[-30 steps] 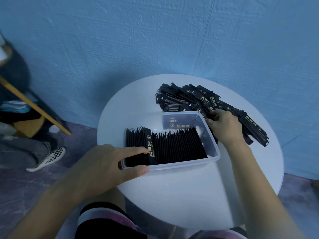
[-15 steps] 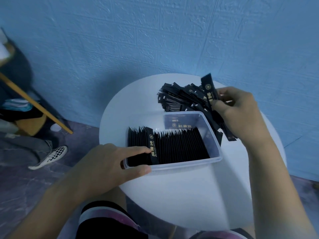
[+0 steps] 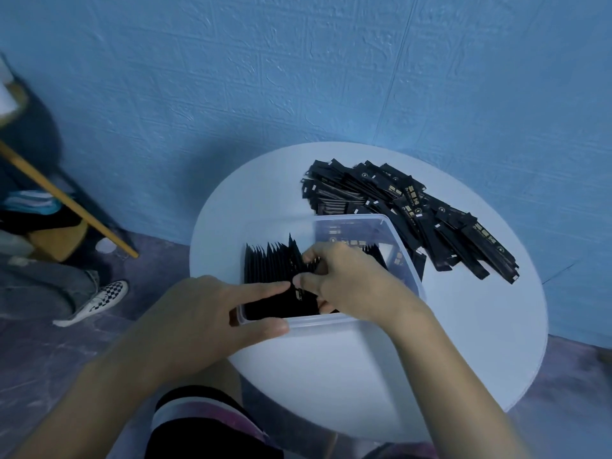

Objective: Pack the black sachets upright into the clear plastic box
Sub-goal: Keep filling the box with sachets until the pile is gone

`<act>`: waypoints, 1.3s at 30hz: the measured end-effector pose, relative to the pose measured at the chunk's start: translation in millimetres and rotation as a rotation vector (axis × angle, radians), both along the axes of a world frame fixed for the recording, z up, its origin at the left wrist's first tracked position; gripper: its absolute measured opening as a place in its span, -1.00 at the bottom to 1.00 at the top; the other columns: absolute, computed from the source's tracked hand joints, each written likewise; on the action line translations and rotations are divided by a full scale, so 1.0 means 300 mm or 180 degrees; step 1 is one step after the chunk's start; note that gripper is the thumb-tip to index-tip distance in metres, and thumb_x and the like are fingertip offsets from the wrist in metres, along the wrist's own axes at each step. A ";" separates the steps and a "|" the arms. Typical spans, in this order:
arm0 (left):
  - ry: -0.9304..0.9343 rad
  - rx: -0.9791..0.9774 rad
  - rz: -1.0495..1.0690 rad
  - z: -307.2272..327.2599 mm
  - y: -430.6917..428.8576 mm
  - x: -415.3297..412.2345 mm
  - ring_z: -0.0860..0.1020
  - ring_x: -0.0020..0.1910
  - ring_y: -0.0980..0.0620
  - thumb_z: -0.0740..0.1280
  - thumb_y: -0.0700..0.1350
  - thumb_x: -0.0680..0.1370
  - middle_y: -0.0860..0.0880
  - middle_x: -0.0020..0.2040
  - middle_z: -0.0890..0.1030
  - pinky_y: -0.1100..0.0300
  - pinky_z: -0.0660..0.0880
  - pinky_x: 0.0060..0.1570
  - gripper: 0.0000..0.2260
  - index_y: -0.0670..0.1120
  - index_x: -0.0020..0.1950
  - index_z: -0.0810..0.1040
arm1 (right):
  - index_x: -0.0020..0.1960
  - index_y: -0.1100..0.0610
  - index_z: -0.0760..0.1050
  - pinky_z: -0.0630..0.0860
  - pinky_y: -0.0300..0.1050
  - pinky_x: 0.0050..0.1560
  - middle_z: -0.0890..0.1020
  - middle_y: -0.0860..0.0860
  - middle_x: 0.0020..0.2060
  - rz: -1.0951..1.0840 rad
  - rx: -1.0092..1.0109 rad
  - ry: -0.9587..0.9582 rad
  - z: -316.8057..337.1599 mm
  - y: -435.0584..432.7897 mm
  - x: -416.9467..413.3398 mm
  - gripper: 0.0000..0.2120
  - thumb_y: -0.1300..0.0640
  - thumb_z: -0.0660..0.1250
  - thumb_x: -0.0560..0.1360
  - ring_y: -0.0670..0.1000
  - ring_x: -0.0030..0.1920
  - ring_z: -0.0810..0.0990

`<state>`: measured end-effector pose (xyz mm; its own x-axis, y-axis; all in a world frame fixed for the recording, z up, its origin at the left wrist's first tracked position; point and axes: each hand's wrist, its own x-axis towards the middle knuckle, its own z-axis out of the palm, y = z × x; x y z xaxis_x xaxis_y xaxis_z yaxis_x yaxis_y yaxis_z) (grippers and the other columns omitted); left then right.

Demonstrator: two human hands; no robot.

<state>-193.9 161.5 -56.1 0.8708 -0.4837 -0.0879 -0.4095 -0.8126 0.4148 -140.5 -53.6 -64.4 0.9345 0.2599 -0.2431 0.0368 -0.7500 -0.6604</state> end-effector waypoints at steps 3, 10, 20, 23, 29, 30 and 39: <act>-0.0296 -0.0198 0.0211 -0.031 0.036 -0.004 0.52 -0.28 0.37 -0.05 0.67 0.31 0.45 -0.30 0.50 0.35 0.27 -0.43 -0.41 0.61 0.31 0.26 | 0.24 0.06 0.50 0.69 0.03 -0.06 0.69 0.09 -0.28 -0.0177 0.0457 0.0284 -0.006 -0.014 0.011 -0.74 0.03 0.37 0.58 0.07 -0.29 0.73; -0.1429 -0.0689 0.0234 -0.035 0.034 0.004 0.43 -0.40 0.21 0.22 0.37 0.56 0.26 -0.39 0.38 0.24 0.43 -0.39 -0.60 0.13 0.05 0.70 | 0.49 0.15 0.33 0.66 -0.18 -0.23 0.65 0.17 -0.19 -0.0115 0.0819 0.0763 0.023 -0.006 0.039 -0.49 0.12 0.37 0.60 0.03 -0.27 0.68; -0.1602 -0.0285 -0.0124 -0.084 -0.027 0.042 0.60 0.07 0.14 0.16 0.20 0.63 0.15 0.12 0.67 0.10 0.32 0.31 -0.63 0.07 0.11 0.71 | 0.52 0.17 0.32 0.61 -0.21 -0.34 0.57 0.12 -0.19 0.0014 0.0715 0.0691 0.022 0.003 0.072 -0.48 0.12 0.36 0.61 0.00 -0.33 0.61; -0.1587 -0.0253 -0.0181 -0.085 -0.033 0.041 0.61 0.07 0.14 0.15 0.19 0.64 0.14 0.11 0.67 0.11 0.33 0.32 -0.61 0.06 0.13 0.71 | 0.53 0.14 0.29 0.66 -0.17 -0.29 0.56 0.15 -0.15 0.0012 0.0921 0.0786 0.020 0.002 0.075 -0.45 0.22 0.37 0.59 0.02 -0.34 0.63; -0.1682 -0.0355 -0.0259 -0.095 -0.050 0.043 0.61 0.06 0.07 0.11 0.28 0.64 0.12 0.12 0.66 0.14 0.37 0.19 -0.52 0.03 0.16 0.69 | 0.52 0.04 0.30 0.66 -0.15 -0.23 0.56 0.18 -0.15 0.0157 0.1070 0.0839 0.020 -0.002 0.077 -0.50 0.21 0.32 0.62 0.06 -0.29 0.66; -0.1704 -0.0361 -0.0283 -0.100 -0.053 0.041 0.60 0.07 0.07 0.13 0.29 0.62 0.11 0.14 0.66 0.14 0.38 0.18 -0.53 0.03 0.18 0.69 | 0.52 0.05 0.31 0.67 -0.14 -0.21 0.57 0.17 -0.15 0.0162 0.1078 0.0823 0.017 -0.004 0.078 -0.52 0.22 0.30 0.63 0.07 -0.28 0.66; -0.1660 -0.0096 -0.0368 -0.122 -0.093 0.037 0.54 0.16 0.01 0.07 0.38 0.60 0.14 0.30 0.56 0.01 0.43 0.09 -0.48 0.12 0.29 0.60 | 0.44 0.20 0.42 0.67 -0.14 -0.07 0.58 0.08 -0.09 0.0172 0.1095 0.0573 -0.001 -0.027 0.082 -0.59 0.38 0.26 0.61 -0.01 -0.17 0.64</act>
